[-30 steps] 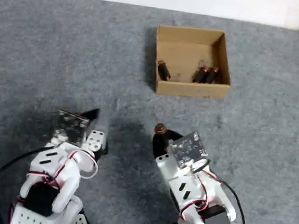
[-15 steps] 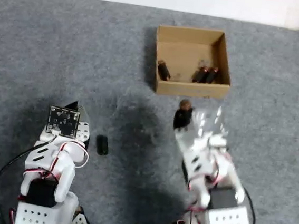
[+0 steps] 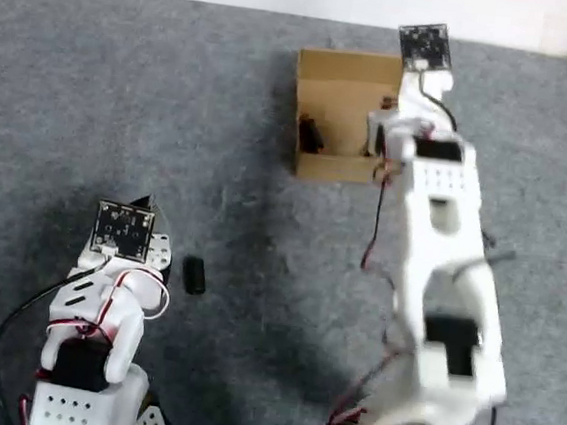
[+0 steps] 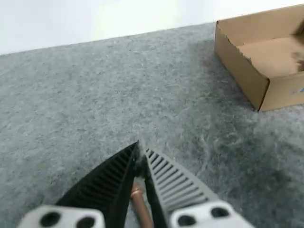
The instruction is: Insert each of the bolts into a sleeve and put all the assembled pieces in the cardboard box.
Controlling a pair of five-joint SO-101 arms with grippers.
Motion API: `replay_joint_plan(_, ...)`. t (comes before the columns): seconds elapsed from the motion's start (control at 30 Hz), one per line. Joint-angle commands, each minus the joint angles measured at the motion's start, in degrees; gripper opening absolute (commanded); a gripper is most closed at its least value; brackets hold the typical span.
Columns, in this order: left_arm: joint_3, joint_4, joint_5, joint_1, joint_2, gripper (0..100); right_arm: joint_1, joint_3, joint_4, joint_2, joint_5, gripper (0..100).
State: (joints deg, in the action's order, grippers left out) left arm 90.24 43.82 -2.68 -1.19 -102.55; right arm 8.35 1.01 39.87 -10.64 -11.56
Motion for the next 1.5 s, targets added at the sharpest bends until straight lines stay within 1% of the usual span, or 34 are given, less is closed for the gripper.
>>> replay_joint_plan(0.0, -0.22, -1.32, 0.00, -0.31, -0.31, 1, -1.10, 19.03, 6.73, -11.30, -0.18, 0.7)
replay_joint_plan(0.1, -0.22, -1.32, 0.00, -0.31, -0.40, 1, -0.92, 27.65, 12.44, -16.57, -0.18, 0.9)
replay_joint_plan(0.2, -0.22, -1.41, 0.00, -0.31, -0.40, 1, -0.66, 33.10, 16.48, -19.30, -0.18, 0.9)
replay_joint_plan(0.3, -0.31, -1.41, 0.09, -0.31, -0.40, 1, -0.84, 35.91, 18.77, -20.26, -0.09, 1.0)
replay_joint_plan(0.43, -0.31, -1.41, 0.09, -0.31, -0.40, 1, -1.10, 36.18, 19.30, -20.35, -0.09, 1.4)
replay_joint_plan(0.5, -0.31, -1.41, 0.09, -0.31, -0.40, 1, -1.10, 36.35, 21.23, -20.35, -0.09, 5.8)
replay_joint_plan(0.63, -0.22, -1.41, 0.09, -0.31, -0.40, 1, -1.01, 36.44, 24.66, -20.35, -0.09, 24.4)
replay_joint_plan(0.7, -0.13, -1.41, 0.09, -0.31, -0.40, 1, -1.01, 36.53, 26.42, -20.35, -0.09, 31.2)
replay_joint_plan(0.73, -0.13, -1.41, 0.09, -0.31, -0.40, 1, -1.01, 36.53, 27.47, -20.35, -0.09, 32.5)
replay_joint_plan(0.87, -0.13, -1.41, 0.09, -0.31, -0.31, 1, -0.57, 36.97, 33.89, -19.38, -0.09, 32.7)
replay_joint_plan(1.07, 0.31, -3.16, 0.09, -0.31, -0.22, 1, 0.66, 38.73, 42.77, -11.12, 8.18, 32.7)
replay_joint_plan(1.27, 0.40, -3.25, 0.18, -0.48, -0.13, 1, 6.55, 38.64, 52.62, 3.30, 8.70, 32.7)
replay_joint_plan(1.4, 0.13, -3.08, 0.26, -0.66, -0.13, 1, 12.53, 38.37, 59.47, 14.37, 9.05, 32.7)
replay_joint_plan(1.47, -0.57, -3.08, 0.26, -0.66, -0.13, 1, 15.96, 38.20, 61.14, 20.53, 9.05, 32.7)
